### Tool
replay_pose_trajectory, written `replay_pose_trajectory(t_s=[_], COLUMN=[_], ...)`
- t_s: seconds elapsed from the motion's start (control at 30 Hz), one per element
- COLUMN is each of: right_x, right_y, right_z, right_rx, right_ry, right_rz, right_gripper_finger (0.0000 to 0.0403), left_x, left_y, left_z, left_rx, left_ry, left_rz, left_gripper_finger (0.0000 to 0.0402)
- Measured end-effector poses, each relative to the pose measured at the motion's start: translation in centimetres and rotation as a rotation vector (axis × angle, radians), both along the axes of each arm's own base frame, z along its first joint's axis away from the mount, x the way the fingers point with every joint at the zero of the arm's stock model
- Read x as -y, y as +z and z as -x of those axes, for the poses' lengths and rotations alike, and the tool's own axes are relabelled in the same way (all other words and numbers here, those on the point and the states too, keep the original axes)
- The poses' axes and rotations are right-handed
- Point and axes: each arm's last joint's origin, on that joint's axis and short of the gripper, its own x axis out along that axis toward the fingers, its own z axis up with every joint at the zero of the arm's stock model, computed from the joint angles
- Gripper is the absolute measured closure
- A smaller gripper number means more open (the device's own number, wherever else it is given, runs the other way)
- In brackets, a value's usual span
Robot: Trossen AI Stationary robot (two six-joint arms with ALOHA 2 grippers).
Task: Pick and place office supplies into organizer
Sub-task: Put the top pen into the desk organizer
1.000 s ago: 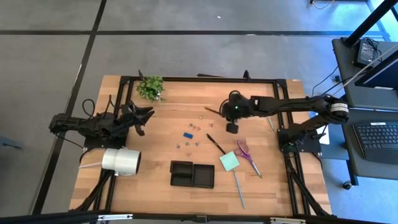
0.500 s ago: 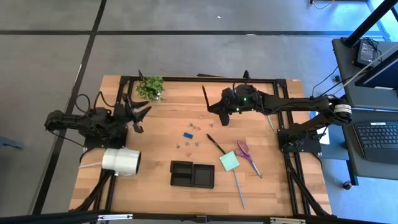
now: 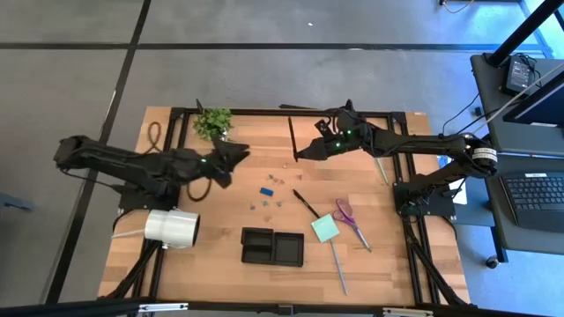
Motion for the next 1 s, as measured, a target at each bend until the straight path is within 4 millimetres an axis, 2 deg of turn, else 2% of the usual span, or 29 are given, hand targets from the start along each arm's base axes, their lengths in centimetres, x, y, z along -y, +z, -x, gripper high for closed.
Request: replay_pose_trajectory(t_s=[0.1, 0.3, 0.5, 1.0], right_x=[0.0, 0.1, 0.0, -0.1], right_y=[-0.1, 0.1, 0.4, 0.6], right_z=[-0.1, -0.2, -0.3, -0.3], right_rx=[-0.009, 0.011, 0.04, 0.052], right_ry=[-0.01, -0.015, -0.016, -0.002], right_rz=[-0.04, -0.052, -0.082, -0.13], right_gripper_finger=[0.034, 0.034, 0.034, 0.034], left_x=[0.1, 0.2, -0.5, -2.1], left_y=[0.1, 0.5, 0.1, 0.1], left_z=[-2.2, -5.3, -7.3, -11.1], left_rx=[-0.076, -0.097, -0.173, -0.178], left_ry=[0.008, 0.017, 0.01, -0.001], left_rz=[-0.14, -0.296, -0.366, -0.429], left_gripper_finger=[0.0256, 0.026, 0.0262, 0.0263])
